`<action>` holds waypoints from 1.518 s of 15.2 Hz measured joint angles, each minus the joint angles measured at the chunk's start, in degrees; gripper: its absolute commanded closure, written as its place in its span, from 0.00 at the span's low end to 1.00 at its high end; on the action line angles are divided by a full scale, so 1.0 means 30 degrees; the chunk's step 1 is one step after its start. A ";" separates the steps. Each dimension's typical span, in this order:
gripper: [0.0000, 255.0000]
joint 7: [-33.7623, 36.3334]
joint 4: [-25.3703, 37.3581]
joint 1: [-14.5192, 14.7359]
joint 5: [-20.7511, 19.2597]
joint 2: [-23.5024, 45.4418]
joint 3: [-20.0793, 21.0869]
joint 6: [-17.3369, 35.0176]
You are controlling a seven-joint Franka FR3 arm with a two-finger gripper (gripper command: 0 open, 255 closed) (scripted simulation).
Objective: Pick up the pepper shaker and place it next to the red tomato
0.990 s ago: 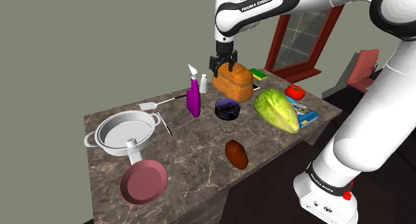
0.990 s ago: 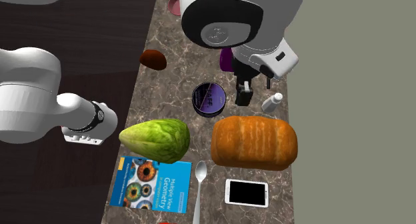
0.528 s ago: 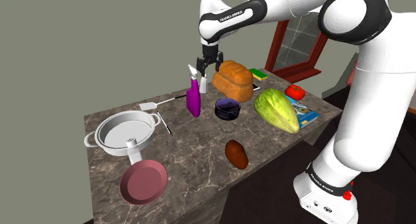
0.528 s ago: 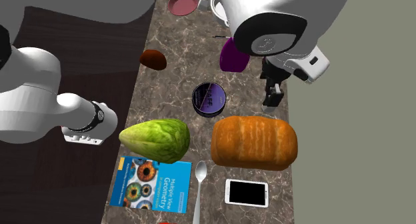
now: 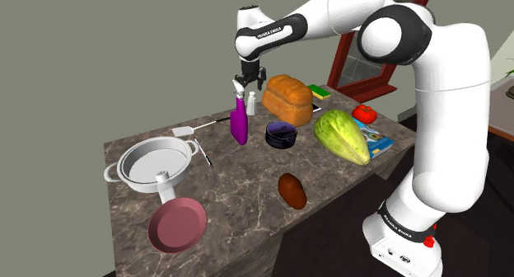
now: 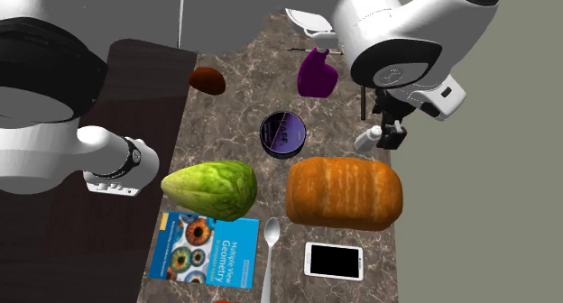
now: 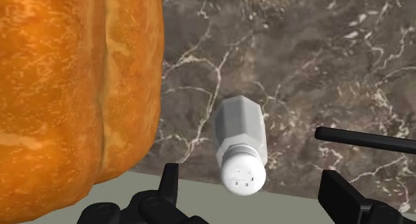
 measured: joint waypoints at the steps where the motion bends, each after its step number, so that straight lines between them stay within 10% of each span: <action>1: 0.00 0.0027 -0.0118 -0.0005 -0.0017 0.0105 -0.0010 0.0226; 10: 0.00 0.0029 -0.0387 -0.0075 -0.0056 0.0551 -0.0051 0.0958; 11: 1.00 0.0029 -0.0388 -0.0075 -0.0056 0.0551 -0.0051 0.0960; 23: 1.00 -0.0021 -0.0213 -0.0085 -0.0036 0.0461 -0.0047 0.0698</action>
